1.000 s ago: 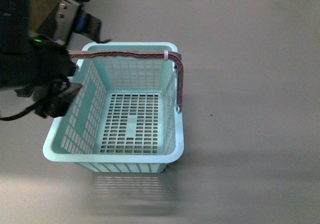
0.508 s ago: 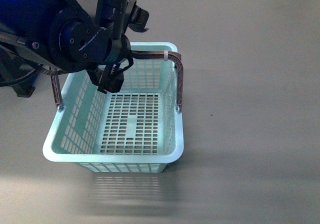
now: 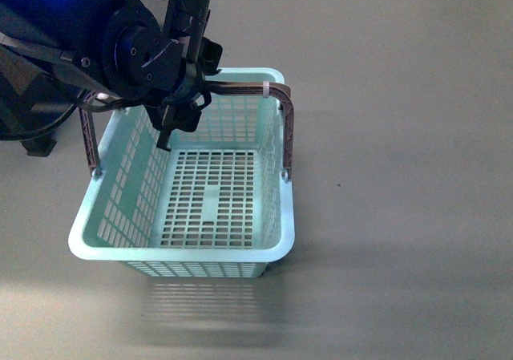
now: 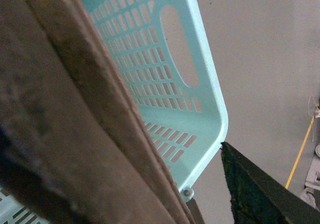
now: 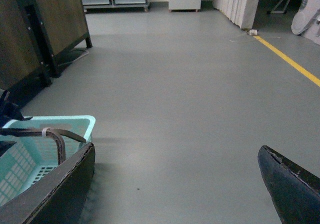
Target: Pick lemon and mango into basket
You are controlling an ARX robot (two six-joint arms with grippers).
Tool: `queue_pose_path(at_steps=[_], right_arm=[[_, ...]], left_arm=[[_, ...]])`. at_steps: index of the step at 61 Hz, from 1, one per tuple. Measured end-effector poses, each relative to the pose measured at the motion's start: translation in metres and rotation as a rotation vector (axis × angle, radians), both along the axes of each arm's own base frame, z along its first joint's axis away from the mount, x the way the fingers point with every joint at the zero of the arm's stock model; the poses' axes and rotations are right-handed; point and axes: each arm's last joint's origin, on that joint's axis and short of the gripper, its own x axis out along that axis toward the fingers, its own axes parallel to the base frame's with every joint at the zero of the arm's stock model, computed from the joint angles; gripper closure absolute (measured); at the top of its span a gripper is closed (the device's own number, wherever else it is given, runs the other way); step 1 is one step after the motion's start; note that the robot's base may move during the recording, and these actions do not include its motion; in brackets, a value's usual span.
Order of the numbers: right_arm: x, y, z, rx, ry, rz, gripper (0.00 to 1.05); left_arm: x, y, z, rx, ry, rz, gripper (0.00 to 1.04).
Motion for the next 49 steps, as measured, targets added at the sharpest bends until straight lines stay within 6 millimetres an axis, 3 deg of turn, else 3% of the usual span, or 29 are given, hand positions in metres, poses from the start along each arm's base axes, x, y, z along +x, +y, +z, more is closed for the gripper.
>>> queue_pose_path(at_steps=[17, 29, 37, 49], right_arm=[[0.0, 0.0, 0.0, 0.0, 0.0, 0.0, 0.09], [0.0, 0.0, 0.0, 0.0, 0.0, 0.0, 0.09], [0.0, 0.0, 0.0, 0.0, 0.0, 0.0, 0.09], [0.0, 0.0, 0.0, 0.0, 0.0, 0.0, 0.09]], left_arm=[[0.001, 0.003, 0.005, -0.088, -0.004, 0.054, 1.0], [-0.03, 0.02, 0.023, -0.093, -0.014, 0.07, 1.0], [-0.057, 0.035, 0.061, -0.122, -0.063, 0.09, 1.0], [-0.109, 0.061, 0.147, -0.21, -0.226, 0.131, 1.0]])
